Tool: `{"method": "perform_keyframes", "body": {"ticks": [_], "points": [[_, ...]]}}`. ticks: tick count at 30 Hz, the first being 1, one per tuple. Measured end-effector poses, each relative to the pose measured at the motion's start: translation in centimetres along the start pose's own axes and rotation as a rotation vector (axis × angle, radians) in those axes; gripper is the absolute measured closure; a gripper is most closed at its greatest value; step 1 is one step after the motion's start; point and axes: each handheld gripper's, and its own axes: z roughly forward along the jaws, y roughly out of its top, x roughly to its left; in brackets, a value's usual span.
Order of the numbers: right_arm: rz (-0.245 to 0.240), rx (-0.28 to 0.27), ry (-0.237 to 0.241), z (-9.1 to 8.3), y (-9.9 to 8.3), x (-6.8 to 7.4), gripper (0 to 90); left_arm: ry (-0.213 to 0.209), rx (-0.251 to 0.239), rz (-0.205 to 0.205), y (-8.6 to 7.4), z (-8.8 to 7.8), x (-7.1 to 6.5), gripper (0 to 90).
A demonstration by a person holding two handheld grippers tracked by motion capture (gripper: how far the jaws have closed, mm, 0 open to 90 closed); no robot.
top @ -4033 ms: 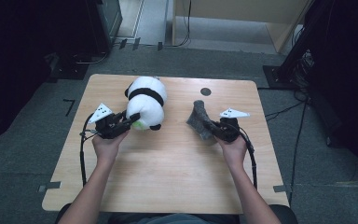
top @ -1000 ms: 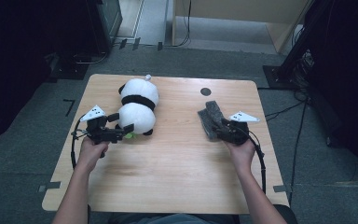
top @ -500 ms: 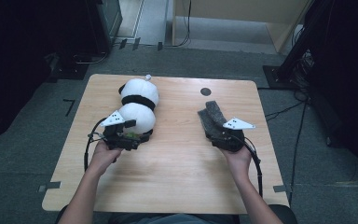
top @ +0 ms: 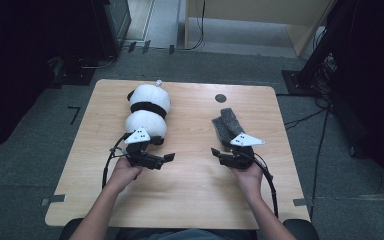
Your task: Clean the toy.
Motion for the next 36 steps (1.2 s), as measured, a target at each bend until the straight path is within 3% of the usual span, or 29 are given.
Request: {"method": "perform_keyframes", "body": {"ticks": [8, 11, 12, 14, 18, 28, 30, 32, 36], "points": [[-0.032, 0.034, 0.039, 1.2, -0.8, 1.3, 43.8, 0.008, 0.085, 0.025, -1.0, 2.1, -0.6, 7.0], [-0.046, 0.053, 0.049, 1.6, -1.0, 1.8, 43.8, 0.008, 0.088, 0.017, -1.5, 2.7, -0.7, 7.6], [-0.042, 0.058, 0.053, 1.7, -1.1, 1.9, 43.9, 0.034, 0.090, 0.010, -1.7, 2.9, -0.8, 11.5], [-0.046, 0.062, 0.061, 1.9, -1.2, 2.1, 44.0, 0.047, 0.096, 0.015, -1.8, 3.1, -0.9, 14.4], [-0.057, 0.079, 0.060, 2.2, -1.5, 2.2, 44.0, 0.038, 0.119, 0.013, -2.5, 3.9, -1.0, 14.5], [-0.078, 0.134, 0.044, 3.5, -3.0, 2.9, 44.5, 0.052, 0.203, 0.079, -3.6, 5.5, -1.4, 14.6], [-0.077, 0.165, 0.040, 3.8, -3.1, 3.0, 44.3, 0.051, 0.191, 0.084, -3.6, 5.5, -1.5, 14.5], [-0.101, 0.168, 0.026, 3.9, -3.1, 3.1, 44.3, 0.061, 0.201, 0.079, -3.6, 5.5, -1.5, 14.5], [-0.084, 0.170, 0.014, 4.0, -3.1, 2.9, 40.1, 0.070, 0.230, 0.032, -3.5, 5.7, -1.1, 14.6]]}}
